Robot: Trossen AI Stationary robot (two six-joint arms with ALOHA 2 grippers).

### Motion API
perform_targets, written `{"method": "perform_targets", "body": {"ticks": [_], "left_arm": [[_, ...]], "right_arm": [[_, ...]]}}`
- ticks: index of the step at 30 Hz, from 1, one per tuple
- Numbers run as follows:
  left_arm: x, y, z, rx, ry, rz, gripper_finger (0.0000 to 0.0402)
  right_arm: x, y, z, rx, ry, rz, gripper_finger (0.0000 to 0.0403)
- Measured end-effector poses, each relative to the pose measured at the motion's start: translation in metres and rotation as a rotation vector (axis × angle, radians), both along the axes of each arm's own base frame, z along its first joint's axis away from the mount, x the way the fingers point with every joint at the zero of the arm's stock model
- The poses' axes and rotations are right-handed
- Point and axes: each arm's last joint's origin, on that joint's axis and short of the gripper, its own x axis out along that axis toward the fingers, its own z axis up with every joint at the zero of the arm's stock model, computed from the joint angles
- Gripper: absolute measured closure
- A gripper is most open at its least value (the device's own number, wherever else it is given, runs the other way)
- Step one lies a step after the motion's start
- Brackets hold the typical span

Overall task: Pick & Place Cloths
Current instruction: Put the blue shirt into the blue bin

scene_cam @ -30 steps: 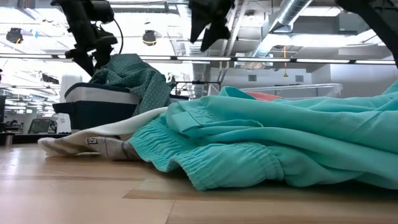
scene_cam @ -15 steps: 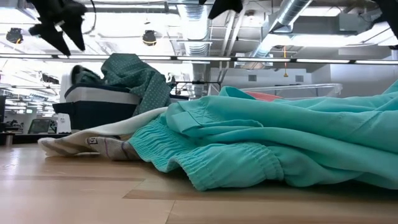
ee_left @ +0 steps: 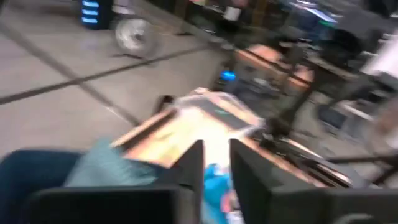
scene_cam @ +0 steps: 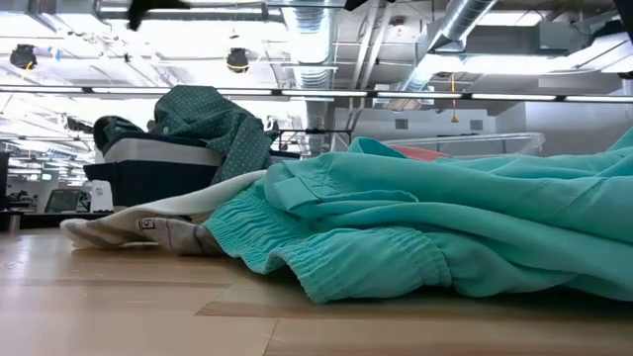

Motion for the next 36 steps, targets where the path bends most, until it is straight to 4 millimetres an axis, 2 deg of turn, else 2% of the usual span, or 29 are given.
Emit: {"method": "perform_targets", "body": {"ticks": [2, 7, 11, 14, 20, 25, 29, 32, 36], "left_arm": [[0.021, 0.003, -0.004, -0.021, 0.019, -0.088, 0.0389], [0.081, 0.001, -0.032, -0.090, 0.180, -0.271, 0.0391], [0.125, -0.016, -0.060, 0.012, 0.347, -0.421, 0.0389], [0.147, -0.033, -0.078, 0.146, 0.454, -0.527, 0.0371], [0.163, -0.054, -0.091, 0.382, 0.590, -0.545, 0.0289], [0.161, -0.053, -0.091, 0.488, 0.672, -0.440, 0.0192], [0.167, -0.046, -0.099, 0.475, 0.718, -0.401, 0.0122], [0.175, -0.042, -0.112, 0.444, 0.764, -0.404, 0.0091], [0.186, -0.039, -0.131, 0.461, 0.871, -0.370, 0.0076]], "right_arm": [[-0.001, 0.002, -0.001, 0.002, 0.014, 0.005, 0.0081], [-0.005, 0.008, -0.004, 0.036, 0.066, -0.013, 0.0081], [-0.011, 0.016, -0.009, 0.062, 0.151, -0.020, 0.0081], [-0.015, 0.025, -0.012, 0.076, 0.203, -0.013, 0.0081], [-0.020, 0.048, -0.009, 0.079, 0.202, 0.044, 0.0081], [-0.034, 0.064, 0.004, 0.096, 0.157, 0.062, 0.0081], [-0.049, 0.072, 0.015, 0.055, 0.110, 0.020, 0.0081], [-0.058, 0.076, 0.022, 0.023, 0.075, -0.020, 0.0081], [-0.066, 0.079, 0.027, 0.008, 0.043, -0.059, 0.0081]]}}
